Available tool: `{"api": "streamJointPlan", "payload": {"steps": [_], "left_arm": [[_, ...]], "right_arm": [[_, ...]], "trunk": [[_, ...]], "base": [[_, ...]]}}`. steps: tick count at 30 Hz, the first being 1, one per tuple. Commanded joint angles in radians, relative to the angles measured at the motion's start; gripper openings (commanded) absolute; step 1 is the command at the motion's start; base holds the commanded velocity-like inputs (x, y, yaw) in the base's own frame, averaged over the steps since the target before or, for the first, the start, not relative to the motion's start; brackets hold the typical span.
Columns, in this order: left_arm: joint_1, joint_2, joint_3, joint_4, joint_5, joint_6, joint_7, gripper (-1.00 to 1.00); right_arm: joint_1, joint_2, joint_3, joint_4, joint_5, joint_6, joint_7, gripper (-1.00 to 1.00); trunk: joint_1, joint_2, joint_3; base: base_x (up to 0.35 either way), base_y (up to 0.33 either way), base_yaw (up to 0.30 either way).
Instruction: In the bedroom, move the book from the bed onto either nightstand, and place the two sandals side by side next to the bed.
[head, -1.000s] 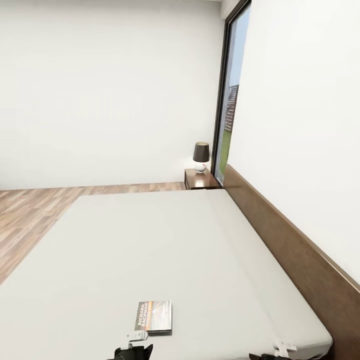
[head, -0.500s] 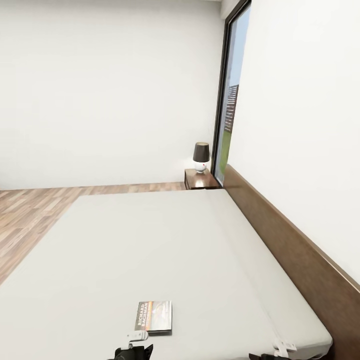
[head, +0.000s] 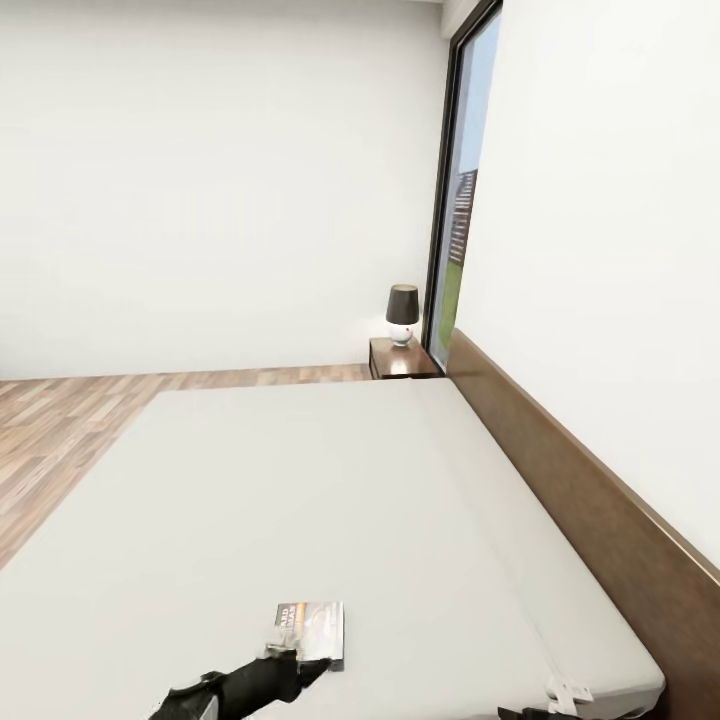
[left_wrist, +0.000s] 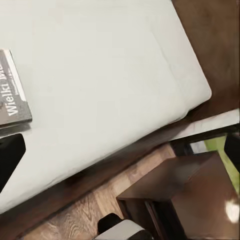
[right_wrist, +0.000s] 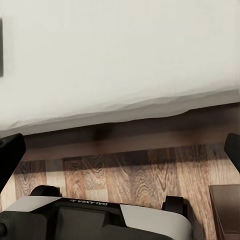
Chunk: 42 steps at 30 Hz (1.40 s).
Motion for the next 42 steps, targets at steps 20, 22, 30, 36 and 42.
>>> {"api": "streamJointPlan", "payload": {"steps": [20, 22, 30, 36, 42], "left_arm": [[-0.149, 0.023, 0.059, -0.539, 0.009, 0.485, -0.033, 1.00], [-0.190, -0.011, 0.060, -0.542, 0.010, 0.486, 0.062, 1.00], [-0.338, -0.149, 0.058, -0.502, 0.054, 0.482, 0.598, 1.00], [-0.348, -0.154, 0.057, -0.350, 0.126, 0.419, 0.795, 1.00], [-0.348, -0.156, 0.055, -0.285, 0.132, 0.408, 0.879, 1.00]], "right_arm": [[-0.001, 0.001, -0.002, 0.001, -0.004, 0.002, 0.004, 1.00], [-0.001, 0.001, -0.002, 0.001, -0.003, 0.002, 0.004, 1.00], [-0.001, 0.002, -0.002, 0.001, -0.004, 0.002, 0.006, 1.00], [-0.001, 0.002, -0.003, 0.001, -0.004, 0.002, 0.013, 1.00], [-0.001, 0.002, -0.002, 0.001, -0.005, 0.002, 0.014, 1.00]], "trunk": [[0.001, -0.002, -0.002], [0.001, -0.002, -0.002], [0.001, -0.002, -0.002], [0.001, -0.002, -0.002], [0.001, -0.002, -0.002]], "base": [[0.000, 0.000, 0.000], [0.000, 0.000, 0.000], [0.000, 0.000, 0.000], [0.000, 0.000, 0.000], [0.000, 0.000, 0.000]]}}
